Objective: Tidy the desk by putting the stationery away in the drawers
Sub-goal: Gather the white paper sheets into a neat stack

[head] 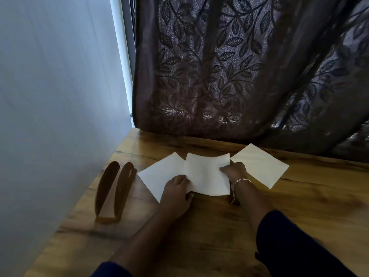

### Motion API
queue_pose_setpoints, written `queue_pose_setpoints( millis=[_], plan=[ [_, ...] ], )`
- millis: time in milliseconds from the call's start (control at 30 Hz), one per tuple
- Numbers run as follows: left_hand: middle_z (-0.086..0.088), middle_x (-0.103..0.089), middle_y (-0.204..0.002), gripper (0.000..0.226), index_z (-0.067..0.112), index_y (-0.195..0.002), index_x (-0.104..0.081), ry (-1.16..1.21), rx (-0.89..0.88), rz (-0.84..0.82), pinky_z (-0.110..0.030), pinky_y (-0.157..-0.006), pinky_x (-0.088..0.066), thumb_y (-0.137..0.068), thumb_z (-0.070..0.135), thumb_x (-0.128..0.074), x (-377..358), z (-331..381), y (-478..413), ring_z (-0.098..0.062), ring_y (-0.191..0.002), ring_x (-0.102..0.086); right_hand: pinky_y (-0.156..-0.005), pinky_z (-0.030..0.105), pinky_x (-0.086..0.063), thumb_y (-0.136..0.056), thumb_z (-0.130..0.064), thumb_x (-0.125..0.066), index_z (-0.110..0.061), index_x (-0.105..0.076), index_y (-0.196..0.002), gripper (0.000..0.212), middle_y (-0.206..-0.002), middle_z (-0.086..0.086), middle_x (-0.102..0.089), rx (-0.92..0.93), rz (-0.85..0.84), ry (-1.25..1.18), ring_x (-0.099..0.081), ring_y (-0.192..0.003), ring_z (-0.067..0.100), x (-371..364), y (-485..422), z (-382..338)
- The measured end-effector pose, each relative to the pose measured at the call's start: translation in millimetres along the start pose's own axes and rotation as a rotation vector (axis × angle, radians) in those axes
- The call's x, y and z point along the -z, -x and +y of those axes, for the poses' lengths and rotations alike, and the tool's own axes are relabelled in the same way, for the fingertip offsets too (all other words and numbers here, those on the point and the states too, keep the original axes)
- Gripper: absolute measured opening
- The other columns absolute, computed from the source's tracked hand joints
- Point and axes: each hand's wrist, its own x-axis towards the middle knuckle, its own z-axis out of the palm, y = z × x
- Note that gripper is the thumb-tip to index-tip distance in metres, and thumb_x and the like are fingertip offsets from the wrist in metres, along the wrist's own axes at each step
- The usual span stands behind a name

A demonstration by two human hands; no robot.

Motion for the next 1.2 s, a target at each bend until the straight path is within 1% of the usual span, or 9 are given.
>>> queue_pose_setpoints(
  millis=[100,233,300,400,533,667,800,1000,1200],
  plan=[
    [0.003,-0.029,-0.151,0.044,0.018,-0.134,-0.045,0.104,0.014,0.064,-0.028,-0.111,-0.028,-0.092,0.029,-0.053,2,1,1,-0.018,-0.137,-0.031,-0.082,0.029,-0.042,-0.088,-0.005,-0.055,0.006,-0.06,-0.109,0.024,-0.117,0.02,-0.059,0.138,0.018,0.217,-0.054,-0.107,0.034,3,7,-2],
    [-0.002,-0.042,-0.143,0.044,0.014,-0.13,-0.047,0.629,0.195,0.403,-0.023,-0.101,-0.032,-0.09,0.028,-0.057,19,5,7,-0.019,-0.13,-0.041,-0.08,0.025,-0.038,-0.089,-0.007,-0.054,0.001,-0.063,-0.107,0.022,-0.111,0.016,-0.062,0.413,0.083,0.301,-0.056,-0.104,0.03,14,17,-14],
    [-0.004,-0.046,-0.138,0.052,0.013,-0.133,-0.043,0.946,0.308,0.355,-0.027,-0.098,-0.037,-0.088,0.033,-0.059,27,3,10,-0.021,-0.124,-0.046,-0.091,0.035,-0.046,-0.086,-0.004,-0.058,-0.001,-0.062,-0.112,0.026,-0.112,0.017,-0.064,0.411,-0.057,0.117,-0.058,-0.103,0.032,24,19,-22],
    [-0.007,-0.057,-0.125,0.062,0.014,-0.126,-0.049,1.362,0.457,0.153,-0.037,-0.091,-0.049,-0.076,0.046,-0.066,33,-1,18,-0.023,-0.11,-0.056,-0.094,0.046,-0.048,-0.085,0.005,-0.058,0.0,-0.058,-0.118,0.033,-0.114,0.018,-0.063,0.247,-0.373,-0.217,-0.06,-0.104,0.034,32,31,-28],
    [-0.016,-0.061,-0.115,0.032,0.007,-0.115,-0.054,1.768,0.483,0.035,-0.042,-0.074,-0.053,-0.083,0.005,-0.052,38,-9,34,-0.032,-0.102,-0.06,-0.091,0.042,-0.05,-0.086,-0.005,-0.062,-0.004,-0.06,-0.116,0.031,-0.109,0.012,-0.066,0.181,-0.519,-0.124,-0.062,-0.098,0.028,21,35,-26],
    [-0.013,-0.06,-0.114,0.035,0.008,-0.116,-0.051,1.805,0.622,0.091,-0.041,-0.073,-0.049,-0.089,-0.01,-0.038,33,-19,49,-0.03,-0.103,-0.058,-0.063,0.029,-0.049,-0.093,-0.025,-0.054,-0.004,-0.064,-0.102,0.025,-0.085,0.006,-0.065,0.129,-0.414,-0.166,-0.059,-0.076,0.018,0,32,-26],
    [-0.014,-0.061,-0.114,0.04,0.014,-0.115,-0.05,1.802,0.671,0.098,-0.043,-0.071,-0.05,-0.086,-0.011,-0.04,33,-26,60,-0.032,-0.102,-0.059,-0.08,0.03,-0.048,-0.089,-0.013,-0.058,-0.004,-0.066,-0.093,0.013,-0.097,0.012,-0.066,0.347,-0.187,0.21,-0.06,-0.092,0.023,-32,18,-21],
    [-0.008,-0.059,-0.097,0.031,0.012,-0.11,-0.049,1.591,0.76,0.249,-0.038,-0.063,-0.047,-0.091,-0.008,-0.036,42,-20,65,-0.027,-0.087,-0.058,-0.086,0.034,-0.047,-0.08,-0.035,-0.068,-0.004,-0.061,-0.106,0.041,-0.111,0.013,-0.063,0.453,-0.141,0.686,-0.058,-0.105,0.028,-69,10,-23],
    [-0.006,-0.06,-0.09,0.026,0.011,-0.104,-0.052,1.485,0.771,0.303,-0.035,-0.063,-0.047,-0.092,-0.007,-0.037,46,-18,67,-0.025,-0.082,-0.058,-0.08,0.03,-0.043,-0.076,-0.039,-0.072,-0.008,-0.065,-0.102,0.041,-0.107,0.008,-0.067,0.392,-0.181,0.716,-0.061,-0.101,0.024,-72,7,-21]
  ],
)
